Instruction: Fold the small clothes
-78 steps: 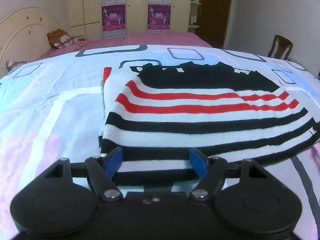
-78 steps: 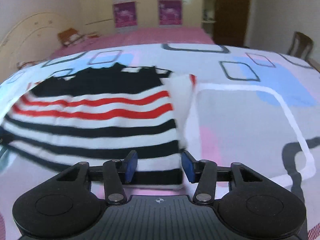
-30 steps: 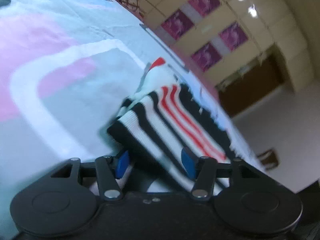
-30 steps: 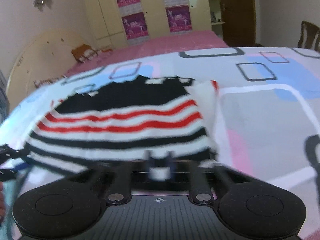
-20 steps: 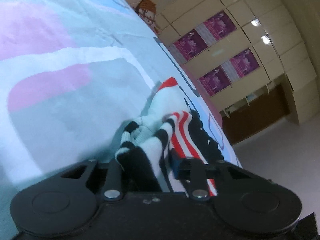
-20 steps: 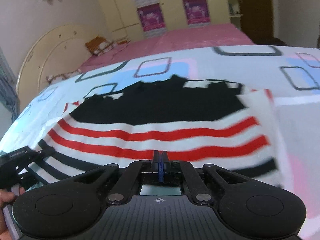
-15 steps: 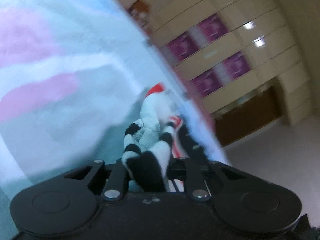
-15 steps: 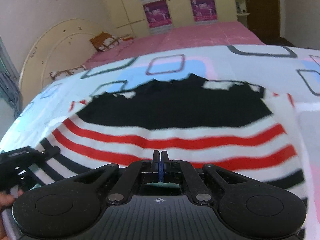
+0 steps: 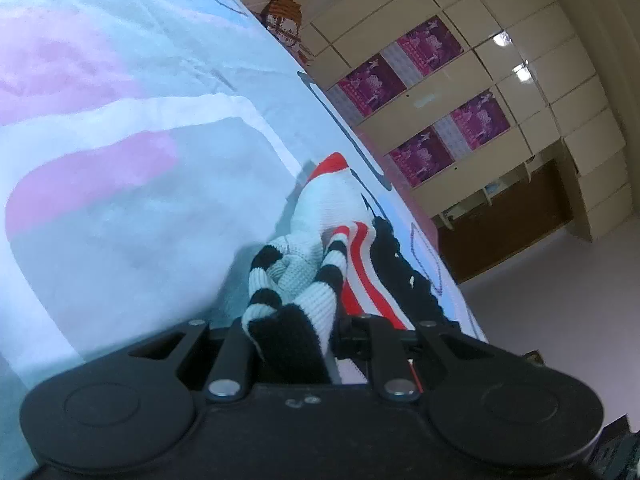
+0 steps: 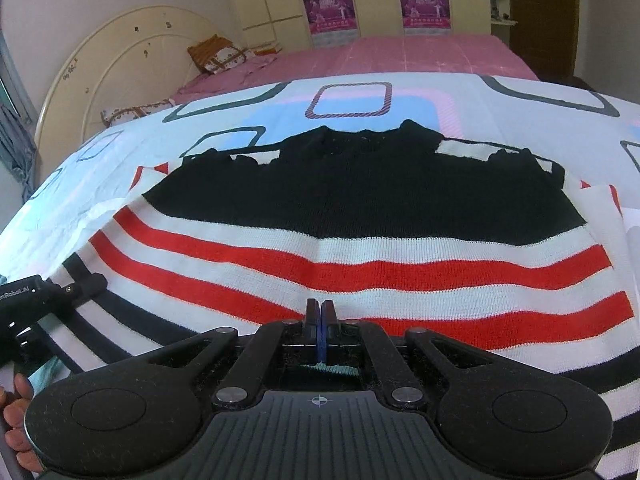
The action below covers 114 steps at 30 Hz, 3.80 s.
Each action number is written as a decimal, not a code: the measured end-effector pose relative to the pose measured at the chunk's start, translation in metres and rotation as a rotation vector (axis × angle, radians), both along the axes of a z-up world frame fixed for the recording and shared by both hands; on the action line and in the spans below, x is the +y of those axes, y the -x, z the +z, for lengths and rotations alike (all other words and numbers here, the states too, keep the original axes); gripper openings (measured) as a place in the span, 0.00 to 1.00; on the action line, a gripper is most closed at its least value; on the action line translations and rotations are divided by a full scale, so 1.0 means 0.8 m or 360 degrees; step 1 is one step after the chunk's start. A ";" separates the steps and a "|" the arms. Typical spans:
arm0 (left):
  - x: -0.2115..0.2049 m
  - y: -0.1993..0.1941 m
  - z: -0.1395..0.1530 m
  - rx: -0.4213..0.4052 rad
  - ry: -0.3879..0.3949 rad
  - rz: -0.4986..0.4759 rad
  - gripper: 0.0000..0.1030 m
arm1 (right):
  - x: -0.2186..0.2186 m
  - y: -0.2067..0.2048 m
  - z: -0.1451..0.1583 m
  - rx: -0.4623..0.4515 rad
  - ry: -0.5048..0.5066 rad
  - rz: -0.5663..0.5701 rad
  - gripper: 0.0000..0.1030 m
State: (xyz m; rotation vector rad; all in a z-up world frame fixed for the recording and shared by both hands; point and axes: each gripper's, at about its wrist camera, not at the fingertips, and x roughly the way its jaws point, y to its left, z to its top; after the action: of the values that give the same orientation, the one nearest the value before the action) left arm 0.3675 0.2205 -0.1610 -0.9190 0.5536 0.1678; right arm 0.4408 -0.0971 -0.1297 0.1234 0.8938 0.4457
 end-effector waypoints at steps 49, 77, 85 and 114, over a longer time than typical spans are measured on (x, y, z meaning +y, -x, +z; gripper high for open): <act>-0.256 -0.117 0.100 0.0098 -0.0568 -0.0851 0.39 | -0.292 -0.008 0.046 0.0193 -0.0692 -0.0265 0.49; -0.274 -0.186 0.087 -0.0043 -0.0829 -0.1360 0.37 | -0.294 -0.021 0.022 0.0087 -0.0478 -0.0610 0.54; -0.289 -0.215 0.067 -0.0039 -0.0863 -0.1447 0.37 | -0.293 -0.070 0.023 0.0069 -0.0489 -0.0576 0.08; -0.310 -0.092 0.100 -0.0113 -0.1145 -0.1508 0.30 | -0.254 0.036 0.069 -0.0111 0.0000 -0.0255 0.14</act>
State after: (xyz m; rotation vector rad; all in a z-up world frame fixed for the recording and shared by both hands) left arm 0.4411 -0.0276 -0.0808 0.0894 0.7394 -0.4995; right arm 0.4117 -0.3007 -0.0745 0.1771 0.8088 0.2991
